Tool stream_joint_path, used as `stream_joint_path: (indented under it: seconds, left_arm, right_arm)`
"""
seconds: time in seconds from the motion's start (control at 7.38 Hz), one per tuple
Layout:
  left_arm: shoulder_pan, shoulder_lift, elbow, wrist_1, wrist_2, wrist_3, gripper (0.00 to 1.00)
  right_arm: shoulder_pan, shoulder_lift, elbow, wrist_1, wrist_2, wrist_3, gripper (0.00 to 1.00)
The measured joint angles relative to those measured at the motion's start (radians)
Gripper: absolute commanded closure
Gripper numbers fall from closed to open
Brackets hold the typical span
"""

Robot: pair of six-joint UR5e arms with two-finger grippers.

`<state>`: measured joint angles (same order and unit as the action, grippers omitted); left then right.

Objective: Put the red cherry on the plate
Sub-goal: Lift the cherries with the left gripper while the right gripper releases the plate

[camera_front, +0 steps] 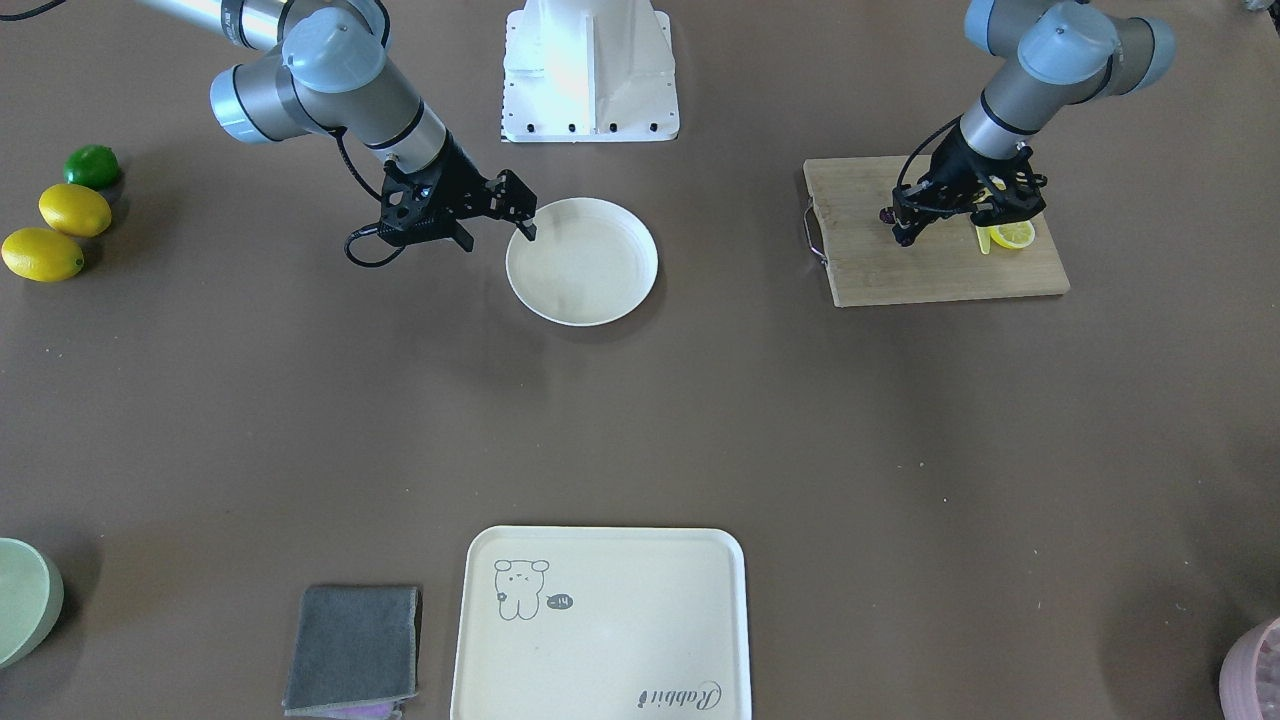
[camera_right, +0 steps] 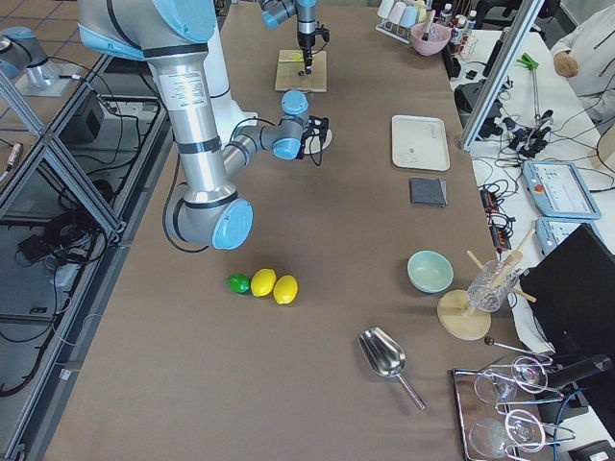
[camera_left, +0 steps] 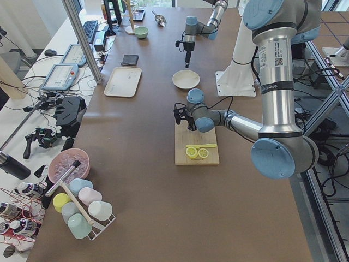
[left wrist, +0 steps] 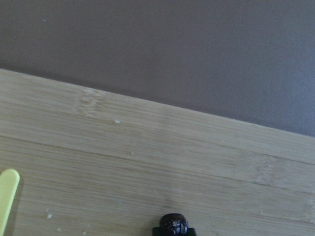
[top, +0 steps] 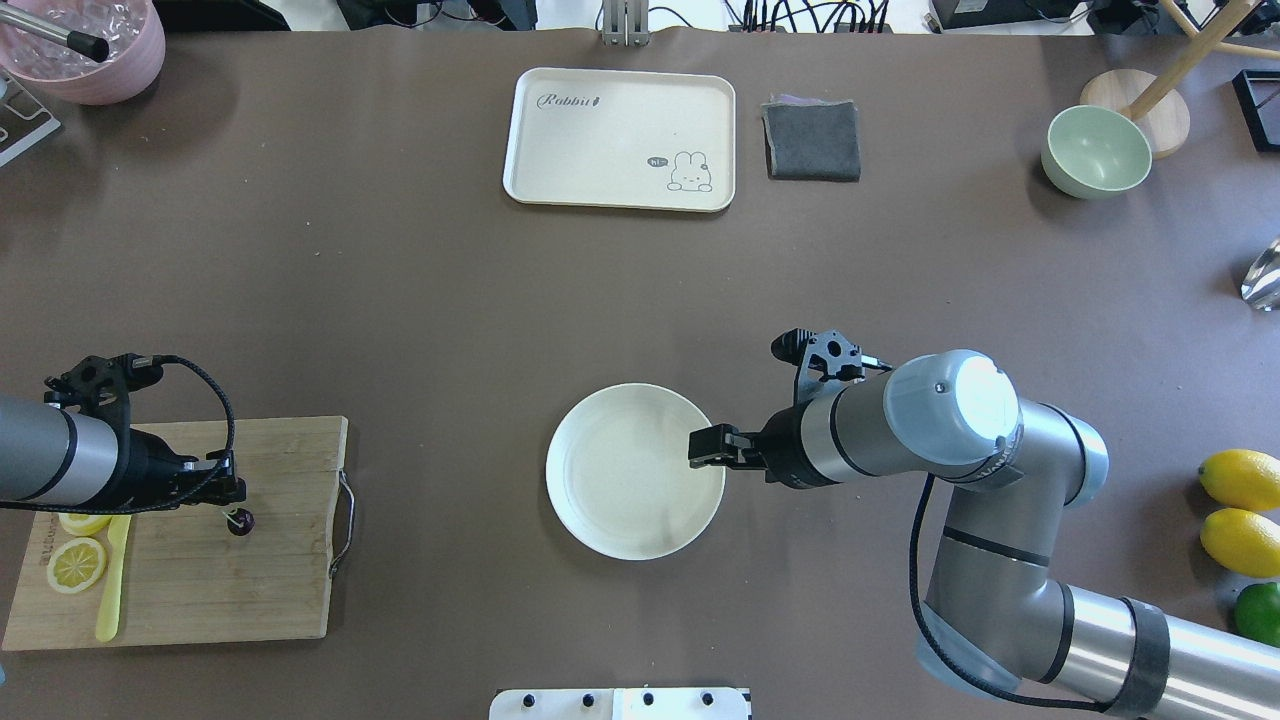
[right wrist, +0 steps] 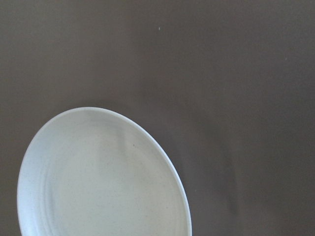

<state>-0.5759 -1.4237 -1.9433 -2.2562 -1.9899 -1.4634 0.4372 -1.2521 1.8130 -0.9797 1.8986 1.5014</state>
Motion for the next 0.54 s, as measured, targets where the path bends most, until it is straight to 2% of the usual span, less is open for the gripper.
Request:
stream_joint_path:
  seconds: [0.14,0.27,0.54]
  left_arm:
    - [-0.003,-0.047,-0.033,0.052,-0.001,-0.003,1.00]
    - [-0.002,-0.136,-0.053,0.131,0.001,-0.026,1.00]
    - [0.021,-0.407,-0.034,0.327,0.012,-0.137,1.00]
  right_arm:
    - [0.035,-0.014,0.012,0.000,0.025,-0.003,0.00]
    - [0.079,-0.039,0.025,0.001,0.061,-0.010,0.00]
    - [0.170,-0.103,0.044,0.003,0.124,-0.043,0.00]
